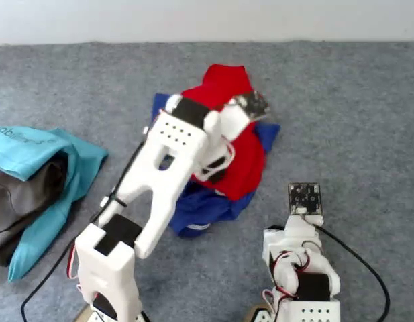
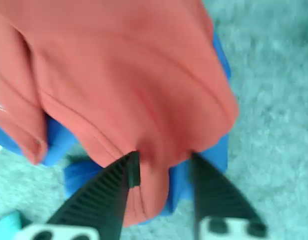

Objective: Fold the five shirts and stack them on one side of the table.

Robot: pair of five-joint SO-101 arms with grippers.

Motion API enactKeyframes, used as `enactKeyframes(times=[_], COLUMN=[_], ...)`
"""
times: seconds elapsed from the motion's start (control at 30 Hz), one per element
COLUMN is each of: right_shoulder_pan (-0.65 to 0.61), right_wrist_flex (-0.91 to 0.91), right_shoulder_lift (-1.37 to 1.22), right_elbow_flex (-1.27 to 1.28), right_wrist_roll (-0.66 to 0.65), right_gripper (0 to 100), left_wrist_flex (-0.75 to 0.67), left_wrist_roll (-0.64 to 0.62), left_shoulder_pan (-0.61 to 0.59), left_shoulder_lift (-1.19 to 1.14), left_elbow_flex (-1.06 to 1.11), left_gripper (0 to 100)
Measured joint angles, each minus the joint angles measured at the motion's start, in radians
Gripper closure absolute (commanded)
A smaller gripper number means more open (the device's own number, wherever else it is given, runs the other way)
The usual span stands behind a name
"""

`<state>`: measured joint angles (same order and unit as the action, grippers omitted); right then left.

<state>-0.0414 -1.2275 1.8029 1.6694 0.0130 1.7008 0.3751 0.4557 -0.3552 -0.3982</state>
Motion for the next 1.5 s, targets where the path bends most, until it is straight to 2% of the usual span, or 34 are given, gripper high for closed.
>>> enactKeyframes(times=[0.2, 0.3, 0.4, 0.5, 0.53, 0.73, 0.97, 1.07, 1.23, 1.5], right_shoulder_pan=[0.0, 0.0, 0.0, 0.0, 0.0, 0.0, 0.0, 0.0, 0.0, 0.0], right_wrist_flex=[0.0, 0.0, 0.0, 0.0, 0.0, 0.0, 0.0, 0.0, 0.0, 0.0], right_shoulder_lift=[0.0, 0.0, 0.0, 0.0, 0.0, 0.0, 0.0, 0.0, 0.0, 0.0], right_elbow_flex=[0.0, 0.0, 0.0, 0.0, 0.0, 0.0, 0.0, 0.0, 0.0, 0.0], right_wrist_roll=[0.0, 0.0, 0.0, 0.0, 0.0, 0.0, 0.0, 0.0, 0.0, 0.0], right_gripper=[98.9, 98.9, 98.9, 98.9, 98.9, 98.9, 98.9, 98.9, 98.9, 98.9], left_wrist_flex=[-0.069, -0.121, -0.135, -0.132, -0.121, 0.012, 0.034, 0.034, 0.005, -0.19], left_wrist_roll=[-0.04, -0.061, -0.069, -0.089, -0.092, -0.092, -0.095, -0.095, -0.083, -0.081], left_shoulder_pan=[0.025, 0.021, 0.009, -0.023, -0.031, -0.044, -0.071, -0.072, -0.071, -0.072], left_shoulder_lift=[-0.003, -0.08, -0.184, -0.213, -0.213, -0.213, -0.091, -0.049, -0.049, -0.049], left_elbow_flex=[-0.031, -0.029, -0.032, -0.092, -0.127, -0.39, -0.568, -0.522, -0.279, 0.011], left_gripper=[74, 75, 84, 97, 99, 99, 99, 93, 75, 75])
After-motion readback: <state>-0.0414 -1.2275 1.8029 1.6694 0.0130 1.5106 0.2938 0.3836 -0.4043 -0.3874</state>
